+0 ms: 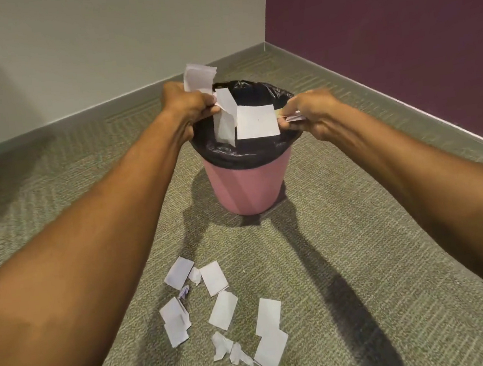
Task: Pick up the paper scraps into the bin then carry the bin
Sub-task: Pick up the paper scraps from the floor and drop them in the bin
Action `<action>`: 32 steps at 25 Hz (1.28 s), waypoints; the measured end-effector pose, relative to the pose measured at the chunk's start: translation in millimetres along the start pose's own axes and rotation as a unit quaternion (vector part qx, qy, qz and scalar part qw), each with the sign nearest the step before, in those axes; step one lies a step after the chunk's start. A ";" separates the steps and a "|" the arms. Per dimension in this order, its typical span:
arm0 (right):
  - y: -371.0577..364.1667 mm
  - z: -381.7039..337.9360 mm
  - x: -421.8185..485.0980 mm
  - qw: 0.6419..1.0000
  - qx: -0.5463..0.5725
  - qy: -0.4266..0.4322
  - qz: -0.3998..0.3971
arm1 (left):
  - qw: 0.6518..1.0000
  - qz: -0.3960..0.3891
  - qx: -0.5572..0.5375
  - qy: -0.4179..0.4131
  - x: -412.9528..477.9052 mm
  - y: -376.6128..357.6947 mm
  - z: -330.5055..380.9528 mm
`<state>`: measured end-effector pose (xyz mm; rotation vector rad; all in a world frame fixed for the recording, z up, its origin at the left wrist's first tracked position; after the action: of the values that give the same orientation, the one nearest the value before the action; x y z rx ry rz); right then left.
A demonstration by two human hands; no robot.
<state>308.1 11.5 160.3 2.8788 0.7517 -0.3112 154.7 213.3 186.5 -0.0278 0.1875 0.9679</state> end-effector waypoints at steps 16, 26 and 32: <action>-31.1 -13.4 -43.2 0.958 -0.136 0.246 -0.052 | 0.973 0.047 0.098 -0.201 -41.7 32.1 -17.1; -73.1 293.3 -176.1 0.676 -0.563 0.104 -0.464 | 0.723 -0.293 0.625 -0.019 -141.9 64.2 -314.5; -75.8 338.3 -196.7 0.577 -0.643 0.215 -0.456 | 0.616 -0.319 0.718 -0.049 -165.5 40.6 -353.0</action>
<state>48.1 -80.9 -127.3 0.9741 1.5689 0.6451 -21.6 63.5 -129.9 1.3753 0.7587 -0.1302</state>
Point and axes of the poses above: each hand's wrist, its own x-axis towards the middle knuckle, its own y-axis out of the back of the hand, z = x × y, the point moved 8 cm from there along x, towards the middle knuckle, and after that the axes turned 2 degrees about y, right-handed, at the moved point
